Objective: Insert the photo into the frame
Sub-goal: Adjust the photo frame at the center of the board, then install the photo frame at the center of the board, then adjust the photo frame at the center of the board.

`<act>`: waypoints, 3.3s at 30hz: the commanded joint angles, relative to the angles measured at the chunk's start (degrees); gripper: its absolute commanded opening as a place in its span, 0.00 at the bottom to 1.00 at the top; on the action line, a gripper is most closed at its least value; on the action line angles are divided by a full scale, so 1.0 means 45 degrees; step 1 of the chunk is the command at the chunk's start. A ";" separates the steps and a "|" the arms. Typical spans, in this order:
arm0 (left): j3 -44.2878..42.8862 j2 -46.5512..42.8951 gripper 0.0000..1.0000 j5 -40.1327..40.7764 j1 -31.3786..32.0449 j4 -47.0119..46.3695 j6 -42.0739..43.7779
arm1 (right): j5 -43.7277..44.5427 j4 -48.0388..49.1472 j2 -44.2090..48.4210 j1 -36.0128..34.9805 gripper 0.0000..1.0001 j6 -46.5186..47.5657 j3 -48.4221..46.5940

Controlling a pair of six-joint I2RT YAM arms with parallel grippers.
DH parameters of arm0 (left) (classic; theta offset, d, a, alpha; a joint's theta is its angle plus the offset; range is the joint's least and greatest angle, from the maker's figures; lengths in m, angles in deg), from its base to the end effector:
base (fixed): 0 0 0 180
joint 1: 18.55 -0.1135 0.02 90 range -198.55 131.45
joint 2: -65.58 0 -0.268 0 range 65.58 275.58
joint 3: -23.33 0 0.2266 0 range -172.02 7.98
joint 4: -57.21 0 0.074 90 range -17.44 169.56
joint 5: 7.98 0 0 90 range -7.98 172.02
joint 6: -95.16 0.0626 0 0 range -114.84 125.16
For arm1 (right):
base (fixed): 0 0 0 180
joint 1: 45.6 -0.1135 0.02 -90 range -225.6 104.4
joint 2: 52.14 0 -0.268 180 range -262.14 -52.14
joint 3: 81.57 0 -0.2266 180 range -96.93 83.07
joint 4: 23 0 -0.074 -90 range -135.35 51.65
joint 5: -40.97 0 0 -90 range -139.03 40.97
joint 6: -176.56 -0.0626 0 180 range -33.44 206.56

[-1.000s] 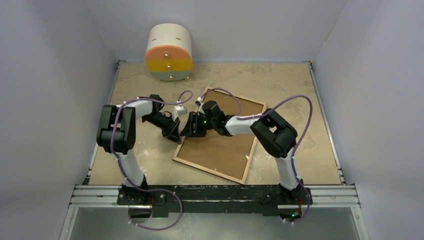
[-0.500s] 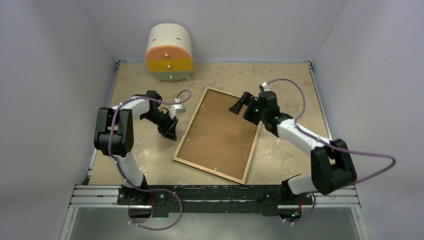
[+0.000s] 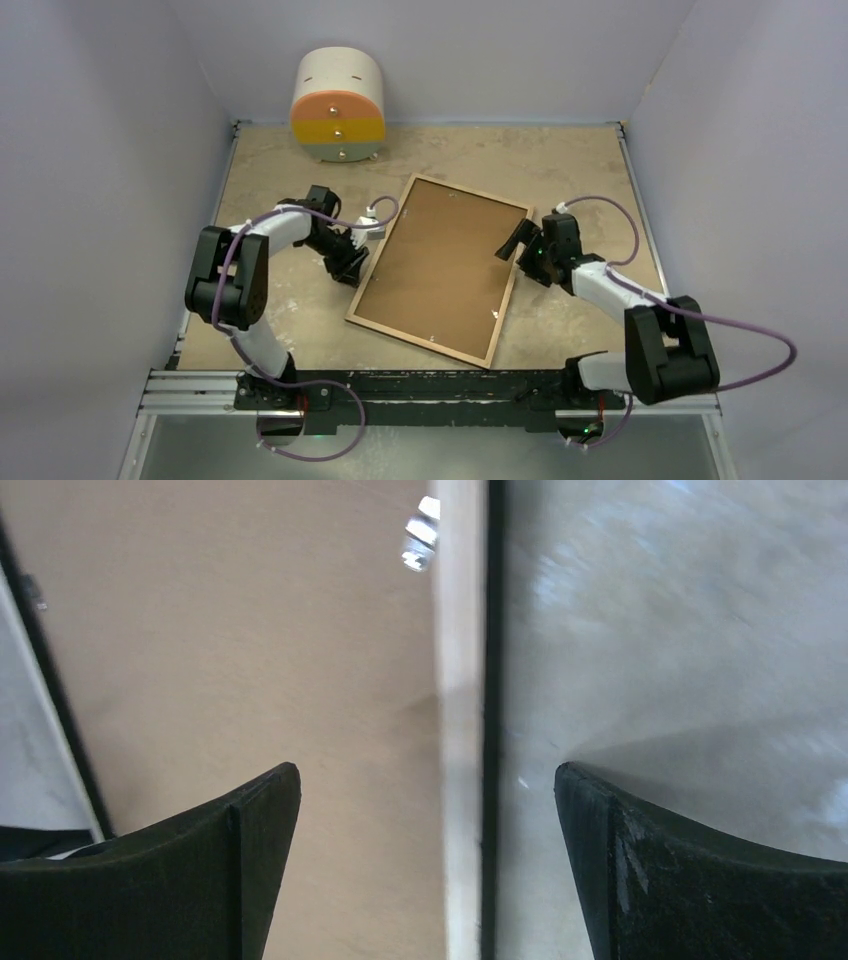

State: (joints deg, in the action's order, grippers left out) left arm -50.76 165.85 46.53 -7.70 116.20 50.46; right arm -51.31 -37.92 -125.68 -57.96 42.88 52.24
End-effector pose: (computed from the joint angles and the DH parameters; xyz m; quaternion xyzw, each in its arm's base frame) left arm 0.2698 -0.0887 0.1527 0.4592 0.8336 -0.2790 0.1285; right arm 0.2401 0.0552 0.1746 0.2391 0.8826 0.2061 0.3485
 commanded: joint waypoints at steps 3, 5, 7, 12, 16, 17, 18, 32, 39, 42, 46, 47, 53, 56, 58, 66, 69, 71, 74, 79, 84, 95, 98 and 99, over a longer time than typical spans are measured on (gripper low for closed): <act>0.1034 -0.0444 0.36 0.0990 0.1253 -0.0393 -0.0183 | -0.2300 0.1315 -0.2387 0.0051 0.99 0.0414 -0.1547; 0.1036 -0.0591 0.36 0.0728 0.1658 -0.0112 -0.0145 | -0.2822 0.1594 -0.3009 0.0032 0.99 0.0358 -0.2086; 0.1008 -0.0731 0.36 0.0270 0.2088 0.0267 0.0050 | -0.3431 0.1543 -0.3456 0.0032 0.99 0.0291 -0.2737; 0.1090 -0.1532 0.41 -0.1405 0.3318 0.1938 0.2212 | -0.3303 0.0534 -0.3680 0.0012 0.99 0.0793 -0.3977; 0.0125 -0.1654 0.44 -0.2430 0.3336 0.3972 0.3988 | -0.2452 -0.0871 -0.3474 0.0032 0.99 0.1207 -0.4513; -0.0220 -0.1525 0.44 -0.2305 0.3251 0.4243 0.3973 | -0.2162 -0.1088 -0.3376 0.0034 0.99 0.1371 -0.4587; -0.0498 -0.1440 0.44 -0.2124 0.3008 0.4265 0.3739 | -0.1901 -0.1252 -0.3254 0.0036 0.99 0.1551 -0.4669; -0.3045 0.2348 0.38 -0.3723 -0.1377 -0.0343 -0.3429 | -0.2924 0.1851 -0.4507 -0.2646 0.83 0.1430 -0.6821; -0.3118 0.3278 0.27 -0.4289 -0.1376 -0.0600 -0.3643 | -0.4253 0.2780 -0.8071 -0.4369 0.77 0.1122 -0.9477; -0.3118 0.3590 0.24 -0.4283 -0.1380 -0.0611 -0.3576 | -0.4713 0.2969 -0.9217 -0.4828 0.76 0.0843 -1.0452; -0.3195 0.3933 0.23 -0.4461 -0.1413 -0.0421 -0.3390 | -0.5167 0.3126 -1.0321 -0.5307 0.74 0.0557 -1.1426; -0.3161 0.3966 0.23 -0.4459 -0.1415 -0.0462 -0.3377 | -0.5268 0.3152 -1.0531 -0.5379 0.73 0.0475 -1.1598; -0.3283 0.3990 0.25 -0.5049 -0.1527 -0.0215 -0.3135 | -0.5697 0.3199 -1.1346 -0.5605 0.70 0.0202 -1.2055; -0.3323 0.3901 0.30 -0.5460 -0.1600 0.0248 -0.2510 | -0.5865 0.3244 -1.1479 -0.5650 0.69 0.0114 -1.2036; -0.3378 0.3900 0.32 -0.5656 -0.1611 0.0593 -0.2097 | -0.5892 0.3245 -1.1529 -0.5669 0.69 0.0122 -1.2050; -0.3162 0.4020 0.33 -0.5372 -0.1611 -0.0186 -0.2751 | -0.6063 0.3167 -1.1945 -0.5671 0.67 0.0192 -1.2172; -0.3040 0.4085 0.31 -0.4965 -0.1611 -0.0626 -0.3150 | -0.6234 0.3181 -1.2070 -0.5671 0.66 0.0188 -1.2192; -0.2952 0.4104 0.30 -0.4682 -0.1611 -0.0907 -0.3364 | -0.6375 0.3220 -1.2129 -0.5691 0.65 0.0137 -1.2210; -0.2885 0.4143 0.29 -0.4410 -0.1611 -0.1128 -0.3568 | -0.6549 0.3294 -1.2182 -0.5727 0.63 0.0078 -1.2241; -0.2789 0.4096 0.28 -0.4088 -0.1594 -0.1287 -0.3597 | -0.6840 0.3416 -1.2317 -0.5805 0.62 -0.0041 -1.2361; -0.2749 0.4066 0.28 -0.3895 -0.1592 -0.1318 -0.3544 | -0.7167 0.3525 -1.2483 -0.5823 0.60 -0.0206 -1.2465; -0.2785 0.3998 0.27 -0.3845 -0.1589 -0.1254 -0.3451 | -0.7393 0.3288 -1.2540 -0.5828 0.58 -0.0322 -1.2658; -0.2938 0.3908 0.27 -0.3862 -0.1610 -0.0986 -0.3272 | -0.7585 0.3016 -1.2363 -0.5785 0.59 -0.0252 -1.2761; -0.2984 0.3841 0.28 -0.3854 -0.1611 -0.0886 -0.3197 | -0.7503 0.2888 -1.2246 -0.5703 0.60 -0.0161 -1.2847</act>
State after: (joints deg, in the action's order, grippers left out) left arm -64.03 183.60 24.76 -14.67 113.92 33.23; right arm -82.35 -22.49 -181.26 -83.73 41.98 -2.79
